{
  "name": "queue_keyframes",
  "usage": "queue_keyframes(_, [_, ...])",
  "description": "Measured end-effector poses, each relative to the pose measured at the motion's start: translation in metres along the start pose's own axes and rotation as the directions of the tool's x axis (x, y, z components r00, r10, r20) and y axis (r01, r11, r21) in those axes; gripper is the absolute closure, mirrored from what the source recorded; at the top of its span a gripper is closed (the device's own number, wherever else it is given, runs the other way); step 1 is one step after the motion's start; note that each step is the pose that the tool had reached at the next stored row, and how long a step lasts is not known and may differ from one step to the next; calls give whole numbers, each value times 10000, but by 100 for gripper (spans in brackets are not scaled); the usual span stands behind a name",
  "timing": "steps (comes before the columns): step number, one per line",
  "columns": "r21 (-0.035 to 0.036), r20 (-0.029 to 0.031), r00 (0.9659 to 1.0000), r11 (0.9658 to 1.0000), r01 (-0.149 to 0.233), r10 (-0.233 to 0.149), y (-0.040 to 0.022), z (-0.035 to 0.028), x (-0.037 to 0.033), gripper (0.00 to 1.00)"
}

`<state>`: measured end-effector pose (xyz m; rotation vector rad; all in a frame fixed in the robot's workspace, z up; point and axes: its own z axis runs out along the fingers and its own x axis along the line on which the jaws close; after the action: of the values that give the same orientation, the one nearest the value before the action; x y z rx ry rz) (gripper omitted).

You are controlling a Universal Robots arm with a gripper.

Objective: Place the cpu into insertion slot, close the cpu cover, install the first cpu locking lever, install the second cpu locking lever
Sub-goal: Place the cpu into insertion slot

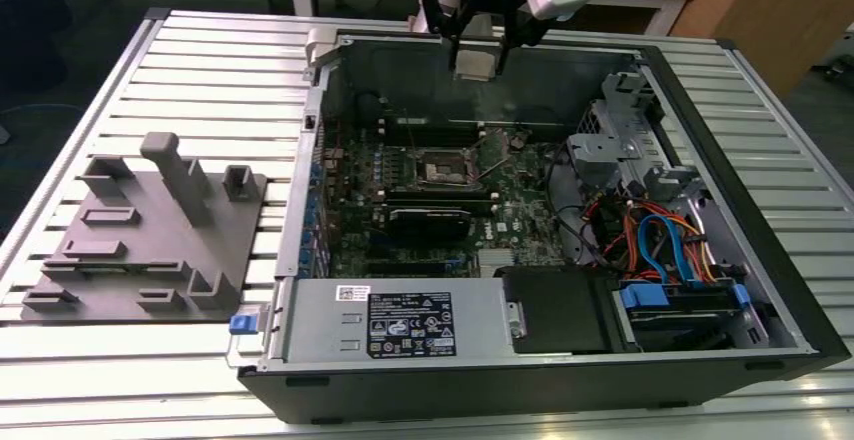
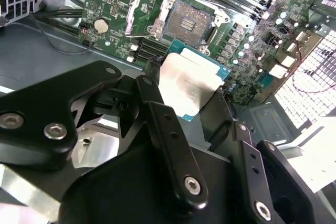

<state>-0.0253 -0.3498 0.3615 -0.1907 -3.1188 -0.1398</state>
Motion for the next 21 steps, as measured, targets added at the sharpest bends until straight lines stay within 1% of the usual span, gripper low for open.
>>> queue_keyframes(13, [-8, 32, 9993, 9993, -365, 365, 0, 4, 1, 46])
queue_keyframes(21, [-9, 38, 9991, 9991, -429, 429, 0, 4, 1, 46])
